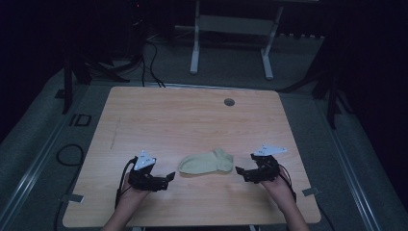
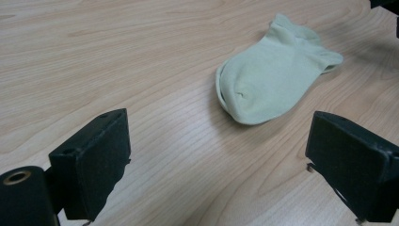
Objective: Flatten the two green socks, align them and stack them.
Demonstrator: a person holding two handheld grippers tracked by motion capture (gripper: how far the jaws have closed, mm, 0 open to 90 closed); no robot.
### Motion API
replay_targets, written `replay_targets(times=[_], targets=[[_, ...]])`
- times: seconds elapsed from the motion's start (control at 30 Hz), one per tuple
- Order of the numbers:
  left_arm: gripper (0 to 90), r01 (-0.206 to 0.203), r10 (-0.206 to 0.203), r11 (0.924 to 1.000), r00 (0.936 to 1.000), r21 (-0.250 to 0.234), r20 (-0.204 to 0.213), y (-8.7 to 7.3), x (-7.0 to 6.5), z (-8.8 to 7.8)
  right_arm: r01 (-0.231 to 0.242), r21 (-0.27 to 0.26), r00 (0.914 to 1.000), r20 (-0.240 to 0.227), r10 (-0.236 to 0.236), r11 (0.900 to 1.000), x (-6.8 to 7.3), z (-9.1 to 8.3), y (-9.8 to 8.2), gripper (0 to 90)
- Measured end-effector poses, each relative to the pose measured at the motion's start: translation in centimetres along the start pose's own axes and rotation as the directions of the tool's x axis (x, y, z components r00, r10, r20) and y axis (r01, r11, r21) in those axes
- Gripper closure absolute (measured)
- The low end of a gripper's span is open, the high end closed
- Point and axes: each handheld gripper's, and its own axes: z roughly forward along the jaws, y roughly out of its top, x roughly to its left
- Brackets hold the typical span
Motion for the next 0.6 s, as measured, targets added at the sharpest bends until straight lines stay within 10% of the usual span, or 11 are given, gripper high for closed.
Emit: replay_targets(times=[0.6], targets=[[7.4,0.038,-0.04,0.9991,0.9966,-0.018,-0.072,-2.1,2.0,-3.5,-0.061,-0.048,0.9966,0.052,0.064,0.997,-2.3,-3.9,-2.5,13.6]])
